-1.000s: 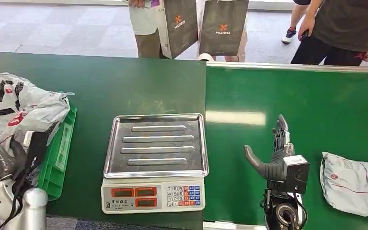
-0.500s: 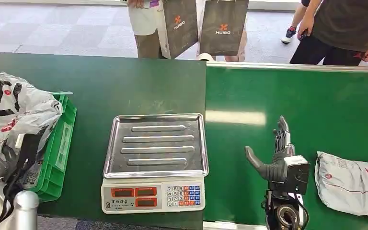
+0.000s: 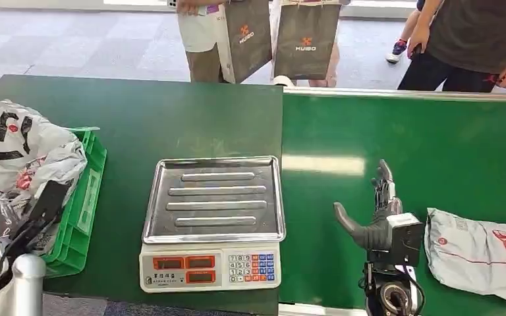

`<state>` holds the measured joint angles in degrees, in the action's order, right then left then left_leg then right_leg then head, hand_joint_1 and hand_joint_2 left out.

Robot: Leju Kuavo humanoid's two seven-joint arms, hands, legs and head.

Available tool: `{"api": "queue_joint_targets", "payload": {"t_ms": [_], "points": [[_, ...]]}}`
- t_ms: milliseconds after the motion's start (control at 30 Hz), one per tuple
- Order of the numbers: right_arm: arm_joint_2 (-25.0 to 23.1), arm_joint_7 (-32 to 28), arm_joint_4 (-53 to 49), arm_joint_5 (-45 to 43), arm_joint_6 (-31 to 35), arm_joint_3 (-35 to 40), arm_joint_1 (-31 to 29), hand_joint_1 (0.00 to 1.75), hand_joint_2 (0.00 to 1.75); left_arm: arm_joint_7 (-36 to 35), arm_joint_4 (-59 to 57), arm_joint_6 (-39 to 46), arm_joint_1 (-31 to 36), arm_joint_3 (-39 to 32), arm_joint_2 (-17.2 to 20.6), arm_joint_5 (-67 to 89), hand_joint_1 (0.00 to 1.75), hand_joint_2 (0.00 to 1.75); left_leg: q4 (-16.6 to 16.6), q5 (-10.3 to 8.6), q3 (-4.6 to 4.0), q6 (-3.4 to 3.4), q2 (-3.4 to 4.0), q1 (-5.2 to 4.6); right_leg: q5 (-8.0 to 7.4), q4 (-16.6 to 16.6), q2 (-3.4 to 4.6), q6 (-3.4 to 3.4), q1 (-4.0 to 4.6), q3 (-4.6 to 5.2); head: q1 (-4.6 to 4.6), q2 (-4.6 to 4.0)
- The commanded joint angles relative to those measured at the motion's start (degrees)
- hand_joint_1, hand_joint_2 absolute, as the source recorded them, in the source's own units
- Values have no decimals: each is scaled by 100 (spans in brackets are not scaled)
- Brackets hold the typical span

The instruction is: Moved the parcel from conveyor to table for the left to box.

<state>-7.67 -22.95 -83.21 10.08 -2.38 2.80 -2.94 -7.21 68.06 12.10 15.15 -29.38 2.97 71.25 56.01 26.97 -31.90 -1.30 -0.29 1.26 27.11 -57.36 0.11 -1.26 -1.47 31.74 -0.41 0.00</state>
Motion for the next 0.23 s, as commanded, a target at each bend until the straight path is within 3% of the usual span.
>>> {"api": "queue_joint_targets", "payload": {"t_ms": [33,133,233], "points": [[-49,27,223,51,-87,-134,-170,0,175,205,-389,-446,-343,218,-88,-123,0,175,-28,-20,-2,13,23,-7,-24,20,16,15,-2,12,0,0],[-41,35,188,54,-88,-114,-128,0,175,454,-45,488,-364,208,-183,-350,0,175,-12,-7,21,8,8,-8,-6,6,5,6,-5,-16,0,0],[-35,36,155,53,-89,-111,-86,0,175,465,116,554,-364,252,-204,-428,0,175,-7,-9,10,9,7,-4,-9,7,1,8,-1,-9,2,0]]}}
